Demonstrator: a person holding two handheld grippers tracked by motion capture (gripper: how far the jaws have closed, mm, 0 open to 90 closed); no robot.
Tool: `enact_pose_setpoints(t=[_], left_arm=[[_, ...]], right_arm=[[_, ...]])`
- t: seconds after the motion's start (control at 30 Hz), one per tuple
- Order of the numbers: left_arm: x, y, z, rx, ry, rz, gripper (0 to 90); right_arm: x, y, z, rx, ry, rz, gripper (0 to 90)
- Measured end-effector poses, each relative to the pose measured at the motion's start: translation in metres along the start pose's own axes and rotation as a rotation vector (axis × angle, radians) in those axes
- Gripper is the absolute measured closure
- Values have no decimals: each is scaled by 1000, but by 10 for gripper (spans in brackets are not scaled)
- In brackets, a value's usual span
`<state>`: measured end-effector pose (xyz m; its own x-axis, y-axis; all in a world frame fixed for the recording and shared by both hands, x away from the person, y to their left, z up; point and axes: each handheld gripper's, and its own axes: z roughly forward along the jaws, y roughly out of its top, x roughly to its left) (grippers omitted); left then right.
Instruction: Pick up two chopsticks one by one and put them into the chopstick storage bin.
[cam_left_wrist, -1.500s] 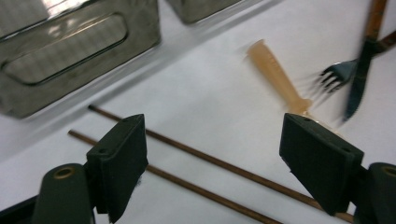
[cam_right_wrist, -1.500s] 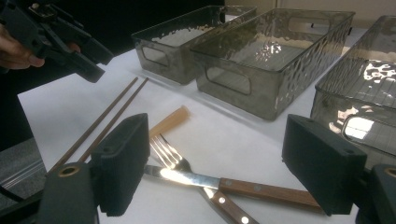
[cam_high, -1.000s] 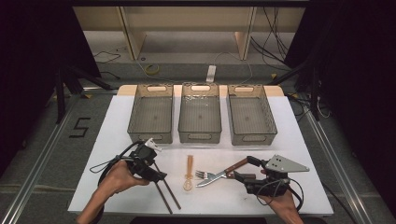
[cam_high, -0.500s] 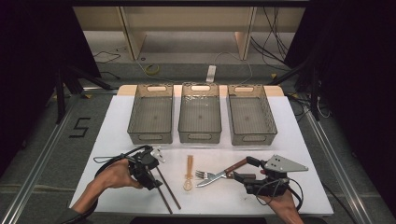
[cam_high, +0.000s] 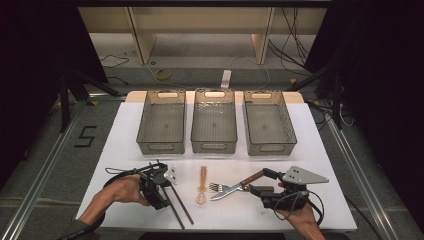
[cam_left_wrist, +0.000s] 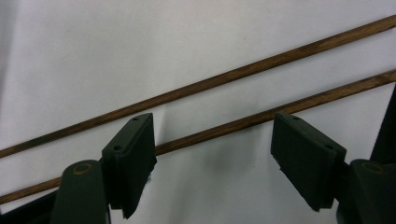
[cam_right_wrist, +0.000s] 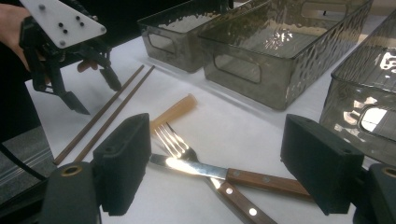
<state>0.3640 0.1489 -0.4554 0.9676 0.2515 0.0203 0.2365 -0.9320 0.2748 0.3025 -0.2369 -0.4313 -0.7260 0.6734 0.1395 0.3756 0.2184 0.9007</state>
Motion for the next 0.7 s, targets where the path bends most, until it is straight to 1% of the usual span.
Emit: enact_pose_setpoints(t=[0.07, 0.2, 0.23, 0.3, 0.37, 0.43, 0.5, 0.57, 0.67, 0.7], left_arm=[[0, 1, 2, 4, -1, 4, 300], [2, 1, 6, 32, -18, 32, 299], [3, 1, 6, 27, -24, 33, 296], [5, 1, 5, 36, -39, 40, 299], [6, 2, 5, 43, -45, 49, 297], [6, 2, 6, 47, -47, 53, 296], [6, 3, 6, 57, -46, 65, 296], [6, 4, 7, 51, -49, 68, 296], [6, 6, 10, 82, -65, 89, 296], [7, 7, 9, 81, -72, 90, 293]], right_arm=[[0, 0, 0, 0, 2, -1, 253], [0, 0, 1, 5, 5, 0, 253], [0, 0, 1, 5, 9, 0, 253], [0, 0, 1, 6, 14, 0, 253], [0, 0, 1, 10, 15, -4, 254], [0, 0, 2, 16, 18, -4, 254], [0, 0, 2, 18, 20, -2, 254], [0, 0, 2, 16, 26, -5, 254], [1, 0, 2, 20, 27, -8, 254], [1, 0, 2, 23, 28, -9, 254]])
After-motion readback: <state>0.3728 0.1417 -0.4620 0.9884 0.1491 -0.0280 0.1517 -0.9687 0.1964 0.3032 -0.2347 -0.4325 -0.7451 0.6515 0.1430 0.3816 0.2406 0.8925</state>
